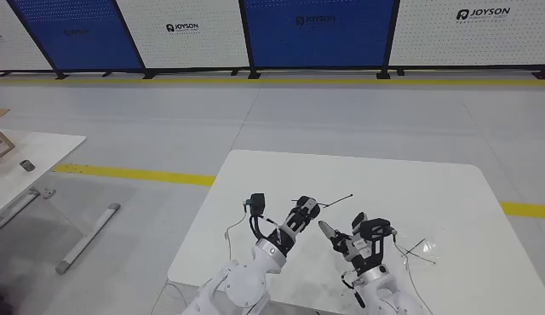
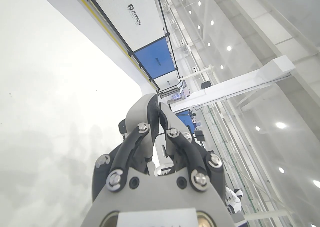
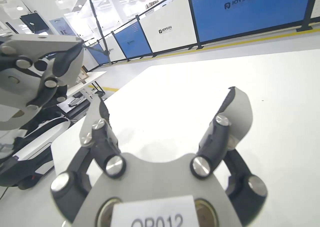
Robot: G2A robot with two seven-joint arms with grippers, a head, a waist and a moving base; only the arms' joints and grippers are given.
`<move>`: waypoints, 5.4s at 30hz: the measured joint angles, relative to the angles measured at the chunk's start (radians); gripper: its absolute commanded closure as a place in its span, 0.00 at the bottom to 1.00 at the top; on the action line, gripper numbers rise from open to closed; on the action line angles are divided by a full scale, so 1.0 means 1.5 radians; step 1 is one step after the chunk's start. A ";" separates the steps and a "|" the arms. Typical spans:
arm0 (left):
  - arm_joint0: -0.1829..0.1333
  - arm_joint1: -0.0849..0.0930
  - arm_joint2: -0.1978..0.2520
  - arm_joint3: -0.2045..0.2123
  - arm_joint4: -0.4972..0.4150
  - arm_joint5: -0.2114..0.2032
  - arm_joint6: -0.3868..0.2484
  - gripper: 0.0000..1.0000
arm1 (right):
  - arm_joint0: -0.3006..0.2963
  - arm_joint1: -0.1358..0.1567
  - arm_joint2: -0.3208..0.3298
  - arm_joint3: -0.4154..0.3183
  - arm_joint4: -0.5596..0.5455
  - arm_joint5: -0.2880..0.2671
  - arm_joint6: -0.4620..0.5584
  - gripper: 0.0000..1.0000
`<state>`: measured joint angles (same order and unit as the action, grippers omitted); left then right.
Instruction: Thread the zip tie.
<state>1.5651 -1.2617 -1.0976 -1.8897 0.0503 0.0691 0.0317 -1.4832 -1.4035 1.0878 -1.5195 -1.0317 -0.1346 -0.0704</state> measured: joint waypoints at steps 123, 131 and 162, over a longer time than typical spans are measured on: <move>-0.008 -0.021 0.050 0.026 0.051 -0.005 0.035 1.00 | 0.002 0.018 0.002 -0.007 0.036 -0.104 -0.026 0.72; -0.006 -0.021 0.050 0.030 0.055 -0.005 0.036 1.00 | -0.005 0.020 0.007 -0.018 0.036 -0.103 -0.034 0.74; -0.006 -0.025 0.052 0.037 0.063 -0.014 0.043 1.00 | -0.001 0.022 0.001 -0.016 0.039 -0.092 -0.033 1.00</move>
<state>1.5568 -1.2985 -1.0194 -1.8338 0.1448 0.0477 0.0956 -1.4848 -1.3707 1.0893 -1.5429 -0.9730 -0.2720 -0.1202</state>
